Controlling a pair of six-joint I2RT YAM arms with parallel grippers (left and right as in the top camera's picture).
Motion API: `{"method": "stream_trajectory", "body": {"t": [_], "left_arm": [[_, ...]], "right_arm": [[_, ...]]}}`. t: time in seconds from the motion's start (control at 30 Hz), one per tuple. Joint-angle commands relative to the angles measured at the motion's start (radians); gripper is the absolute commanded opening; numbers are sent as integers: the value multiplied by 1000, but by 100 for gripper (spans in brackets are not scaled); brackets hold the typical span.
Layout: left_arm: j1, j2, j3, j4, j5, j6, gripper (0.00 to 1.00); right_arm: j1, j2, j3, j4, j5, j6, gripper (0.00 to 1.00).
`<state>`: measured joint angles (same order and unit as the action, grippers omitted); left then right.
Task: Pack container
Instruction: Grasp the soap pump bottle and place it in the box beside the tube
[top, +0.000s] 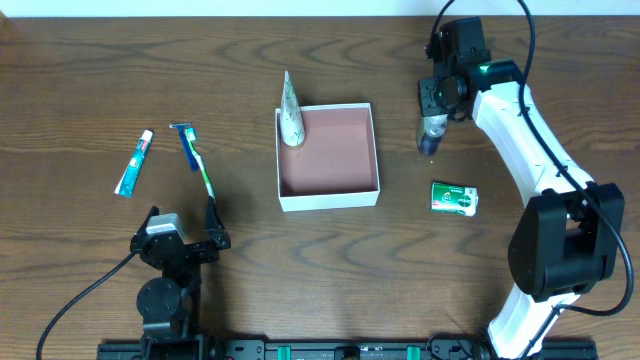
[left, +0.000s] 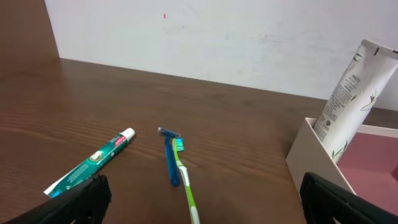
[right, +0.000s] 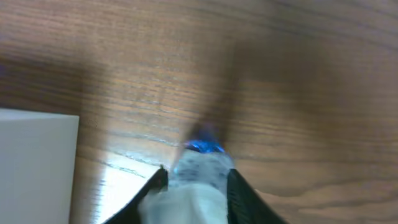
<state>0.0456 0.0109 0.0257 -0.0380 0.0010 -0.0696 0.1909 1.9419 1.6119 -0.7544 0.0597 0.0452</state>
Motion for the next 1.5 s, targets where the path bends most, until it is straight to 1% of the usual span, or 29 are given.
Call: {"method": "stream_trajectory", "body": {"t": [0.0, 0.23, 0.37, 0.43, 0.53, 0.77, 0.87, 1.03, 1.47], "left_arm": [[2, -6, -22, -35, -9, 17, 98], [2, -6, -22, -35, -9, 17, 98], [2, -6, -22, -35, -9, 17, 98], [2, -6, -22, -35, -8, 17, 98], [2, -6, -22, -35, -8, 17, 98], [2, -6, -22, -35, -9, 17, 98], [2, -6, -22, -35, -8, 17, 98], [2, -6, -22, -35, -8, 17, 98], [2, -6, -22, -35, -8, 17, 98]], "right_arm": [[-2, -39, 22, -8, 11, 2, 17], [-2, -106, 24, -5, 11, 2, 13], [5, -180, 24, -4, 11, -2, 11], [16, -224, 24, -3, -5, -27, 10], [45, -299, 24, 5, -50, -63, 10], [167, -409, 24, 52, -158, -69, 9], [238, -408, 23, 86, -166, -68, 10], [317, -365, 20, 141, -166, -37, 7], [401, -167, 20, 212, -176, 3, 5]]}}
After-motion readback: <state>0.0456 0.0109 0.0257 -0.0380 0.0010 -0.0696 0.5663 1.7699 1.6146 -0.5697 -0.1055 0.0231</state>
